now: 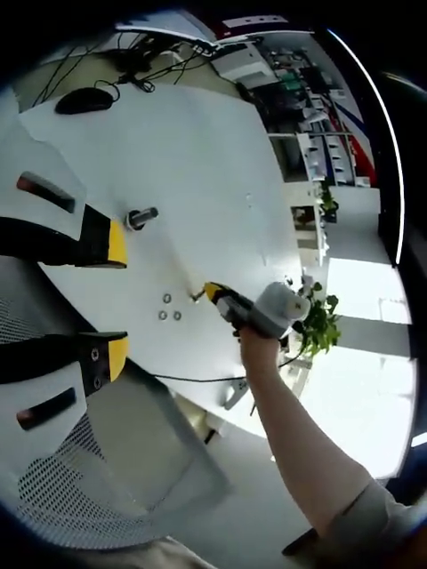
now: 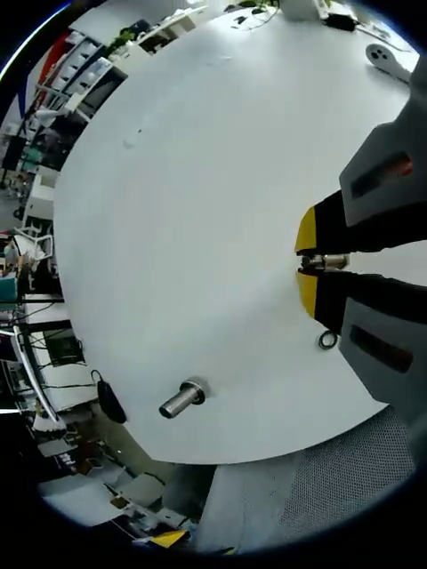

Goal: Place the washer onto the threaded stud by aligning its center hole with the stud, sliding it down to the base, and recovering from edge contact or off-axis alignment until the washer reaches the visible bottom stop.

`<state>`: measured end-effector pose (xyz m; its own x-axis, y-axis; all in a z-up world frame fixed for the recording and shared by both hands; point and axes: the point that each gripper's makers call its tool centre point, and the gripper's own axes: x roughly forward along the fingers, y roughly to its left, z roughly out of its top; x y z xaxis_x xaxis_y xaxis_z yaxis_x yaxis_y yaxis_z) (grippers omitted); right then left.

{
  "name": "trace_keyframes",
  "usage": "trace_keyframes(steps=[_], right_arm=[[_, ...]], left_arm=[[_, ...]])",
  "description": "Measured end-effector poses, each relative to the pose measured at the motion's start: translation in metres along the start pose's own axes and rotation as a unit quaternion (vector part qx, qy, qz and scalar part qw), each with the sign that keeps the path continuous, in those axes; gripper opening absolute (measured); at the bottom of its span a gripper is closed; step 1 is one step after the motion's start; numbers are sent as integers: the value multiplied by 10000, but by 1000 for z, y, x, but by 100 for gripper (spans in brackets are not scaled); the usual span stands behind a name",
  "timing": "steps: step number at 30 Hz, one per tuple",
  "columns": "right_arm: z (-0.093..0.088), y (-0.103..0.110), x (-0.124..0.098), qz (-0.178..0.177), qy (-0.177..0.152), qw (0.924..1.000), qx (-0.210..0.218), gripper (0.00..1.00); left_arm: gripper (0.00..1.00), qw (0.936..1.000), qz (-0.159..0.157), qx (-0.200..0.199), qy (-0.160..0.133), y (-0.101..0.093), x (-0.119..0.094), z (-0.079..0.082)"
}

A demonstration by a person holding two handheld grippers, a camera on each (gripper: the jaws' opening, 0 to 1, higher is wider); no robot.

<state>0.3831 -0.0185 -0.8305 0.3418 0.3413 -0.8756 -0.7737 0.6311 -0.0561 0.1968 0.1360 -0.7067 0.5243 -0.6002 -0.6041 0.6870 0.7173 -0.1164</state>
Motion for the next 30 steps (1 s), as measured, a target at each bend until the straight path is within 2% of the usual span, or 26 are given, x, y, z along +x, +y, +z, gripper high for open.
trace_keyframes(steps=[17,30], right_arm=[[2,8,-8,-88,-402,9991,35,8],[-7,8,-12,-143,-249,9994,-178,9]], left_arm=[[26,10000,-17,45,20,-1,0,0],[26,10000,-37,85,15,-2,1,0]])
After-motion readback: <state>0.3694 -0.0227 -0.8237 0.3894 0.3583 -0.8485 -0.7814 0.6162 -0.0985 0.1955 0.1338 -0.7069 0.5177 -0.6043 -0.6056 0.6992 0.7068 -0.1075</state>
